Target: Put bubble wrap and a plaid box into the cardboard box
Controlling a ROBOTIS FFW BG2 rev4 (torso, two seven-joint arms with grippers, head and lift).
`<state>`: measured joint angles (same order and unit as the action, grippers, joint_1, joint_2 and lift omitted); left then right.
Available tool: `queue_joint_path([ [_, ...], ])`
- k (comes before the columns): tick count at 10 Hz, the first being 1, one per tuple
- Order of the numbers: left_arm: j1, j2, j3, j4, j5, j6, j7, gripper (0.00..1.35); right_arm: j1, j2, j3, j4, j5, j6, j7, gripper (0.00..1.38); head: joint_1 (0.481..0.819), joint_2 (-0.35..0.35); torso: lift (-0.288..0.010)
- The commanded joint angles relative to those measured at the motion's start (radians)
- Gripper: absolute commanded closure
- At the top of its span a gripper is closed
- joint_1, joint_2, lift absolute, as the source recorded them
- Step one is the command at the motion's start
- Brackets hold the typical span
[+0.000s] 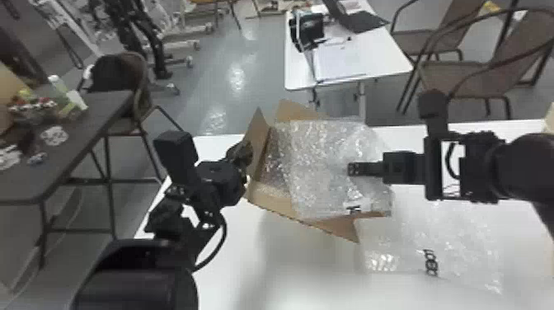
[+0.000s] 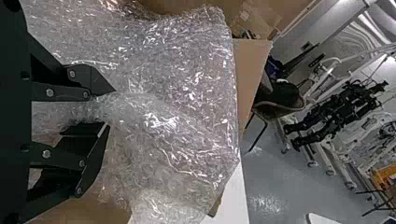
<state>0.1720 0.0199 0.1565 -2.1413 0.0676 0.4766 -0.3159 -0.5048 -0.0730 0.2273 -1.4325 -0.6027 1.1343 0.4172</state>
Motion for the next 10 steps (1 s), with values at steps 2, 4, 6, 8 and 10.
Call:
queue_joint_path([
  [2, 0.0, 0.002, -0.003, 0.001, -0.002, -0.003, 0.0, 1.23, -0.023, 0.013, 0.03, 0.135, -0.008, -0.071, 0.04, 1.02, 0.671, 0.271, -0.109],
  [4, -0.005, 0.005, -0.011, 0.008, -0.003, -0.001, 0.0, 1.23, -0.077, 0.03, 0.083, 0.299, -0.006, -0.179, 0.161, 1.02, 0.679, 0.282, -0.109],
  [6, -0.012, 0.009, -0.018, 0.015, -0.002, -0.001, 0.0, 1.23, -0.112, 0.041, 0.125, 0.399, 0.007, -0.231, 0.218, 1.02, 0.68, 0.296, -0.109],
  [8, -0.019, 0.011, -0.025, 0.018, -0.005, -0.001, 0.0, 1.23, -0.146, 0.048, 0.141, 0.504, 0.011, -0.263, 0.268, 0.92, 0.688, 0.3, -0.109],
  [10, -0.02, 0.012, -0.023, 0.02, -0.006, -0.004, 0.0, 1.23, -0.144, 0.052, 0.142, 0.472, 0.037, -0.263, 0.308, 0.21, 0.694, 0.299, -0.109],
])
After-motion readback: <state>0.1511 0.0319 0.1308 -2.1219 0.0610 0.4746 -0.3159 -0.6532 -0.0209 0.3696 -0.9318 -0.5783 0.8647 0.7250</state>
